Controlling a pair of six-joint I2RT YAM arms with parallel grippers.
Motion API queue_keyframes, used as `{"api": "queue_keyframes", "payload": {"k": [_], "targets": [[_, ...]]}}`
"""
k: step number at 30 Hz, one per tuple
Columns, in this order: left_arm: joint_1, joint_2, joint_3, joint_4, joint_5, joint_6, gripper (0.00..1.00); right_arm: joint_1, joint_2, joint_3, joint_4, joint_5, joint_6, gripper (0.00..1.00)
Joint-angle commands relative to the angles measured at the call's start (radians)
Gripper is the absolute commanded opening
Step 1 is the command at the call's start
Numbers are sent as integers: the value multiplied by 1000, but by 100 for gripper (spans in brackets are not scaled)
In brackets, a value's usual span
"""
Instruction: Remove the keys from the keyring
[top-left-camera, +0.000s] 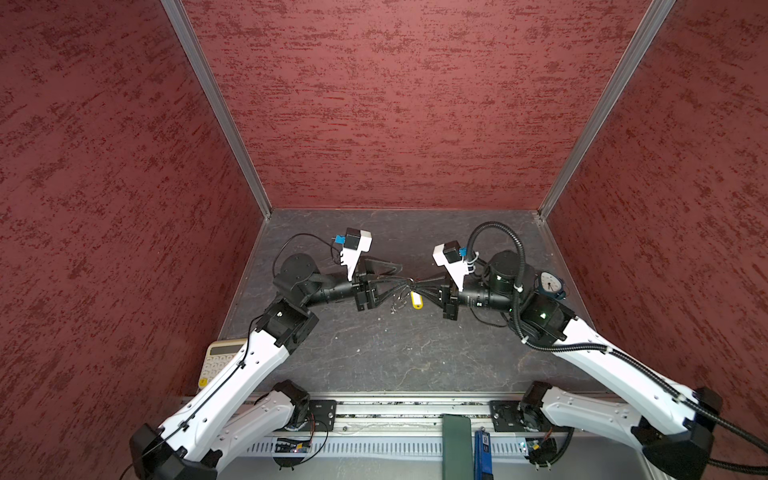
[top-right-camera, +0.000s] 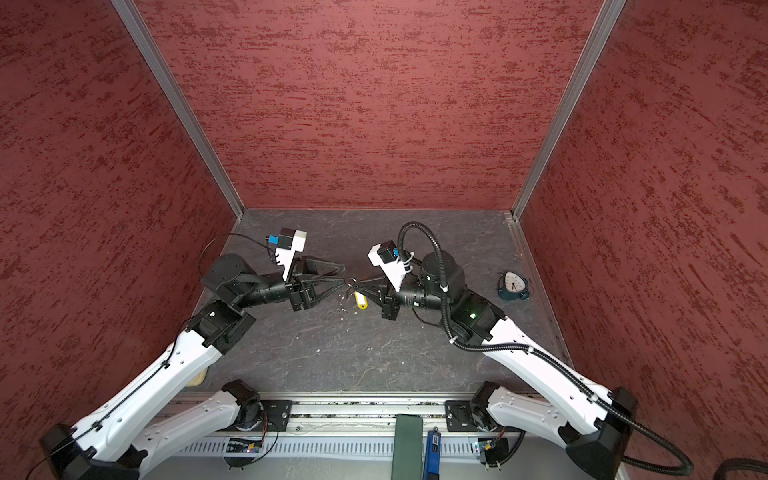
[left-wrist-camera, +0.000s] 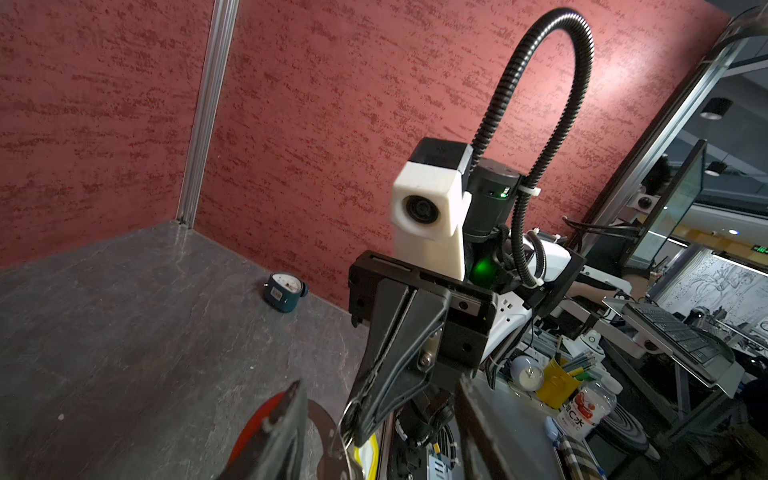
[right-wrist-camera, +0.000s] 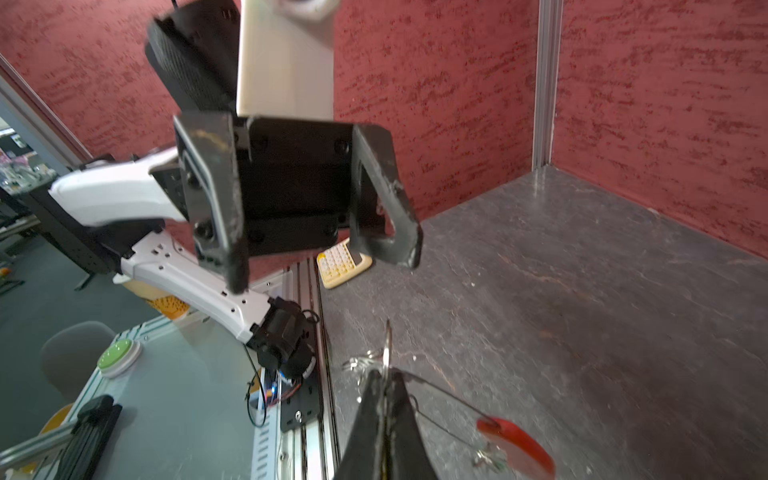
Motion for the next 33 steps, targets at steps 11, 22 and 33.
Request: {"api": "queue_keyframes", "payload": {"k": [11,22,33], "targets": [[-14,136,243,-493,153,211,36,6,-59,42,-159,-76,-149,0],[-42,144,250,-501,192,250,25,6,-48,38,-92,-106,-129,0],[-47,144,248,-496,213,259,18,4,-28,40,-67,-88,-117,0]]}}
